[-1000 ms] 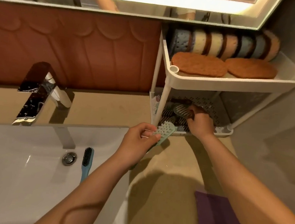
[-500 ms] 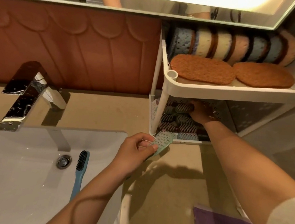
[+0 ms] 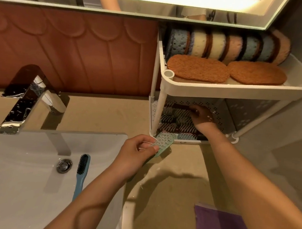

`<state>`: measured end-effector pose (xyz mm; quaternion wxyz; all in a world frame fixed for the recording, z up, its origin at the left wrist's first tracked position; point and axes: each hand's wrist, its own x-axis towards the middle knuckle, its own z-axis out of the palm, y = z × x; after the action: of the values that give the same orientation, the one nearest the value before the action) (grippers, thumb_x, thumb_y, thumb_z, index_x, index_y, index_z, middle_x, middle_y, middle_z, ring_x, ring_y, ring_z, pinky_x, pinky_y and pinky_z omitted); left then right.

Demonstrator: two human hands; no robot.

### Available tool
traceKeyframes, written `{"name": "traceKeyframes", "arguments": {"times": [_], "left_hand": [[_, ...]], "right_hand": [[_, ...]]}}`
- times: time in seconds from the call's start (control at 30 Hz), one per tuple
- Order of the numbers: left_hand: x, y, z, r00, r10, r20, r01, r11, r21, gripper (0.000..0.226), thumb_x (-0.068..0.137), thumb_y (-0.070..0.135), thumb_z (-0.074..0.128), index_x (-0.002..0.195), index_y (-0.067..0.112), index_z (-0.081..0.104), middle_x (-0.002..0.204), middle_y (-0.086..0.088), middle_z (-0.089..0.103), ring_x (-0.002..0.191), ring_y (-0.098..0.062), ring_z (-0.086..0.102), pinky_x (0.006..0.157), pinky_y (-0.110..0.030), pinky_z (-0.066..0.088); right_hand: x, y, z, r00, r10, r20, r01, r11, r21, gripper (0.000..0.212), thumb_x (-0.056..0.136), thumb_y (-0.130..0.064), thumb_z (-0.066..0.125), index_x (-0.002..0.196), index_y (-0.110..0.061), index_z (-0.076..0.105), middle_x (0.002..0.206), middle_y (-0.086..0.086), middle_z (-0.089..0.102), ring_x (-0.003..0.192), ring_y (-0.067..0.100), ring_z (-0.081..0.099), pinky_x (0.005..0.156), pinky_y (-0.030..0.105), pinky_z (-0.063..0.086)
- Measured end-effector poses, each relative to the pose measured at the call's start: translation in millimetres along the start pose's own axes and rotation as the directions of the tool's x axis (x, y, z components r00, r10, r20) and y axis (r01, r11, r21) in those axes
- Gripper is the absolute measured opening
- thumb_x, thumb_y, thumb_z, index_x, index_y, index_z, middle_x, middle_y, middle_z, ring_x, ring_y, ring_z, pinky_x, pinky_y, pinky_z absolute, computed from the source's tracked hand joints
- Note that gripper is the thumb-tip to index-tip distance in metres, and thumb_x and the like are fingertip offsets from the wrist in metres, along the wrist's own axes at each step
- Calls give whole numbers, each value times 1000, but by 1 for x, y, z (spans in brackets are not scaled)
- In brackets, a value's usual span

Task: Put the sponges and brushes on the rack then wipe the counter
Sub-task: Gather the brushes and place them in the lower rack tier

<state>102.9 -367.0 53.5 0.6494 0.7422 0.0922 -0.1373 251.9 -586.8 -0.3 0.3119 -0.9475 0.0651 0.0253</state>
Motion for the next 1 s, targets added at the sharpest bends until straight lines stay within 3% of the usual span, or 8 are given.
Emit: {"name": "traceKeyframes", "arguments": {"times": [0.1, 0.17, 0.37, 0.53, 0.67, 0.8, 0.93, 1.0], "left_hand": [[-1, 0, 1, 999, -47, -17, 46, 998, -52, 15, 86, 14, 64, 101, 10, 65, 90, -11, 61, 74, -12, 54, 53, -5, 41], [-1, 1, 4, 996, -87, -21, 85, 991, -104, 12, 86, 15, 64, 99, 13, 63, 91, -9, 64, 73, -10, 57, 53, -7, 44], [-4, 3, 10, 978, -207, -37, 182, 919, -349, 26, 86, 13, 64, 109, 17, 53, 86, -4, 67, 69, -14, 64, 58, -23, 50], [-9, 2, 12, 955, -297, -4, 266, 860, -435, 29, 86, 16, 65, 112, 18, 53, 88, -4, 70, 68, -14, 63, 58, -24, 51], [-9, 2, 12, 948, -312, 65, 307, 841, -444, 9, 89, 23, 61, 89, 16, 55, 74, -1, 72, 64, -12, 67, 64, -25, 54], [-5, 4, 10, 942, -324, 82, 329, 855, -402, 28, 91, 35, 57, 105, 12, 62, 88, -7, 67, 77, -18, 65, 76, -31, 54], [-4, 10, 12, 934, -330, 133, 356, 855, -378, 12, 90, 28, 58, 90, 17, 63, 65, 1, 66, 69, -14, 62, 70, -30, 50], [-1, 14, 13, 944, -306, 122, 330, 878, -346, 10, 91, 28, 56, 93, 20, 61, 75, 2, 68, 75, -13, 64, 72, -28, 48]], "right_hand": [[-51, -27, -1, 990, 133, -55, -98, 902, 421, 24, 93, -4, 49, 112, -10, 63, 109, 5, 61, 104, 19, 55, 85, 23, 40], [-91, -44, -1, 984, 174, 27, -154, 776, 611, 19, 94, -6, 48, 102, -16, 63, 104, 3, 63, 96, 16, 58, 81, 24, 43], [-167, -66, 13, 980, 25, 198, -170, 627, 760, 21, 93, -5, 49, 94, -23, 59, 90, 5, 65, 81, 13, 62, 76, 24, 50], [-178, -65, 19, 976, -81, 201, -71, 757, 649, 37, 89, -6, 58, 113, -34, 55, 103, -8, 62, 95, 16, 63, 85, 27, 52], [-176, -66, 18, 981, -121, 153, 27, 860, 509, 46, 84, -9, 64, 125, -29, 55, 111, -4, 64, 98, 12, 62, 89, 31, 52], [-171, -67, 14, 986, -147, 73, 112, 927, 359, 44, 82, -25, 69, 124, -21, 57, 118, -5, 61, 104, 10, 57, 91, 24, 46], [-163, -66, 9, 985, -169, 44, 153, 956, 250, 40, 84, -28, 67, 123, -21, 57, 120, -4, 60, 110, 11, 54, 91, 25, 43], [-158, -64, 4, 983, -176, 43, 161, 958, 238, 38, 86, -27, 65, 122, -24, 56, 119, -3, 60, 110, 12, 54, 93, 33, 47]]}}
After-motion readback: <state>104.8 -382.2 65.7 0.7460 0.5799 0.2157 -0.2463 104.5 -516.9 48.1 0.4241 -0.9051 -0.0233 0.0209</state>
